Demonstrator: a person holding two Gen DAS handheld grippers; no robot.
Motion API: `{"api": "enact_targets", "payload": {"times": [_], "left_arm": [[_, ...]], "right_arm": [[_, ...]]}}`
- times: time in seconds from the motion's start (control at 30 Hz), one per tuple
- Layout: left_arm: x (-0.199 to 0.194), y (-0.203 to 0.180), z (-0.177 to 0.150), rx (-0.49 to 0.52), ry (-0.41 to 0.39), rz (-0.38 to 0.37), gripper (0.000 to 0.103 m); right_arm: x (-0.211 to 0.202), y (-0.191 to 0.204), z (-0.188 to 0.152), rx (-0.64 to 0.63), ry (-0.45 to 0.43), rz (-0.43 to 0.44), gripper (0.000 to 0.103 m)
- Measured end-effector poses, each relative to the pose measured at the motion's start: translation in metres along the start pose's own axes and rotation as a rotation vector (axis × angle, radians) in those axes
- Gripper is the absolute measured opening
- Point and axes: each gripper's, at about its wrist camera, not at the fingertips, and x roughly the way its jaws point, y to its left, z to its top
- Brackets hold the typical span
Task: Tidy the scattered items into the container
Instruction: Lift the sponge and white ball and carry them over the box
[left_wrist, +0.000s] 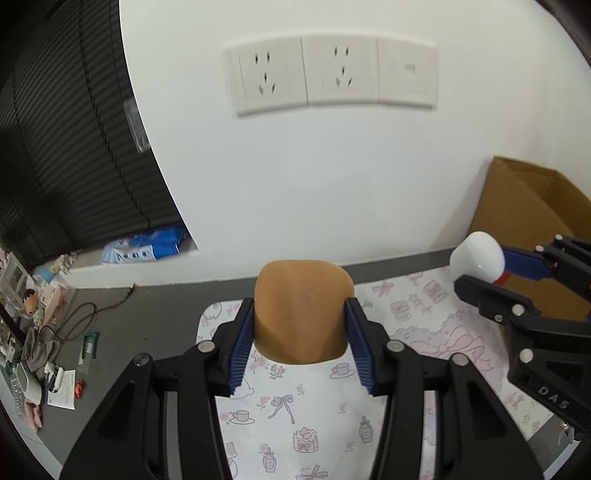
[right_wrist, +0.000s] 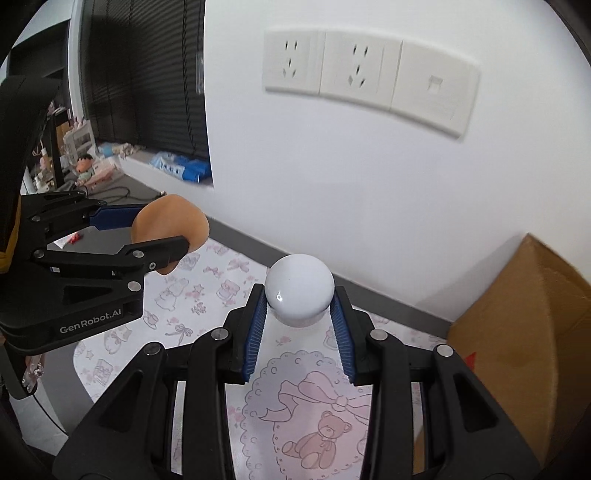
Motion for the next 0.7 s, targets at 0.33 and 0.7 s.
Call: {"api": "enact_targets", "payload": {"times": [0.33,0.7], "left_arm": [[-0.054,-0.015,0.026,0.027,-0.092,0.012,0.047],[-0.098,-0.03,0.037,0.054,-0.157,0.009,0.047]], "right_arm": [[-0.063,-0.01,0.023,0.002,-0.087,-0.032,0.037],[-0.111,-0.009,0.039,0.004,-0.16,-0.056,0.037]]}}
